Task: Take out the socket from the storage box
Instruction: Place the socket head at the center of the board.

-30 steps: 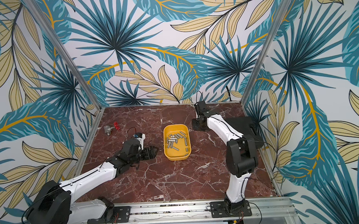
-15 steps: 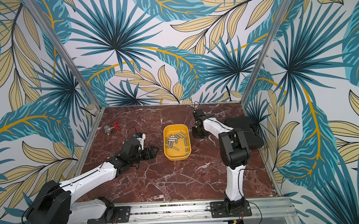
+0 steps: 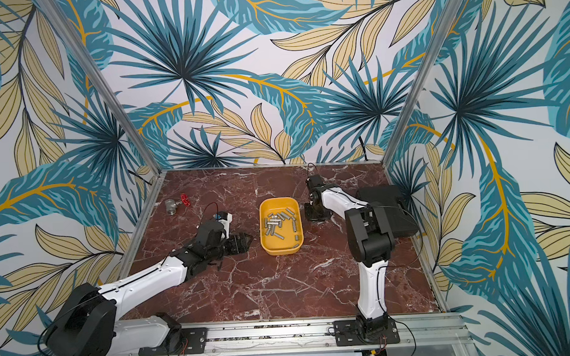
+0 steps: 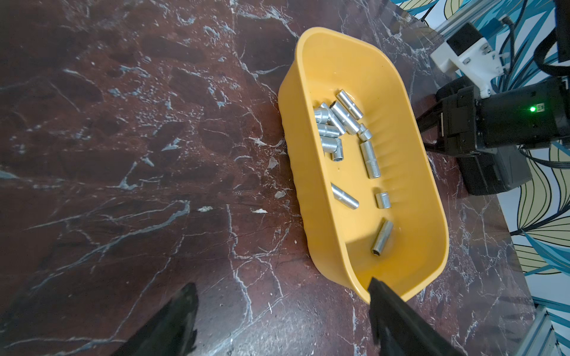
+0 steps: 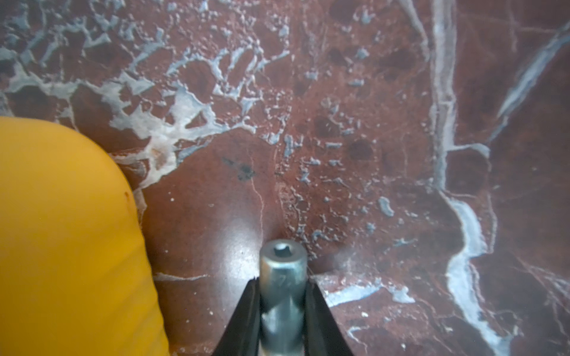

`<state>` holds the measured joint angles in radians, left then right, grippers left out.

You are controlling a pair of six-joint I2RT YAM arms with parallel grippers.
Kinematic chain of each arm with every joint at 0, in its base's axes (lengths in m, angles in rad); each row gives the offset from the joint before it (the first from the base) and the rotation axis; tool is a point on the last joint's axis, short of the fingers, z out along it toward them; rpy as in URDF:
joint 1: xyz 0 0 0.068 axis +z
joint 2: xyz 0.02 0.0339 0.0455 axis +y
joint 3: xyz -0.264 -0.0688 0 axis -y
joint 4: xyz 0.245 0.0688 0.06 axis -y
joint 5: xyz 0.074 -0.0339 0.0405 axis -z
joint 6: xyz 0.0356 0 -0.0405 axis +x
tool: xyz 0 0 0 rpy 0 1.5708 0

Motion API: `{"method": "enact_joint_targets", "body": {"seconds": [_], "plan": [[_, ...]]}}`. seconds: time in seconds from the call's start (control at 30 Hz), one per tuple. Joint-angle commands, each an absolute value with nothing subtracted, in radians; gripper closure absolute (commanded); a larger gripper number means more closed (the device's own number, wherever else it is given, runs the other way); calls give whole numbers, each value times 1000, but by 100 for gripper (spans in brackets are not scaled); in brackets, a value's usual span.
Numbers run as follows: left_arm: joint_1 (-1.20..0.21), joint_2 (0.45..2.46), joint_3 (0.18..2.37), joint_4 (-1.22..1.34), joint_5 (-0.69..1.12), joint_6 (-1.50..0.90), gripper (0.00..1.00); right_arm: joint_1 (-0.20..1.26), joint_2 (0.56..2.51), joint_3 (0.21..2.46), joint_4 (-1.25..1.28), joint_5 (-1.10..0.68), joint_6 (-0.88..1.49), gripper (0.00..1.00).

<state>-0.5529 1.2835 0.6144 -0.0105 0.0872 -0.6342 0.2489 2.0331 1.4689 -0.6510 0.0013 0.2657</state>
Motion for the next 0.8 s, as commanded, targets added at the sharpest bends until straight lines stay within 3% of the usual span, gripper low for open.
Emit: {"method": "enact_joint_targets", "body": {"seconds": [0.0,0.77], "plan": [[-558,1293,647,14,91,-627,11,247,2050,1467,-641,-12,281,82],[-565,1331,680,-3,81,-611,11,247,2063,1456,-642,-33,277,79]]}}
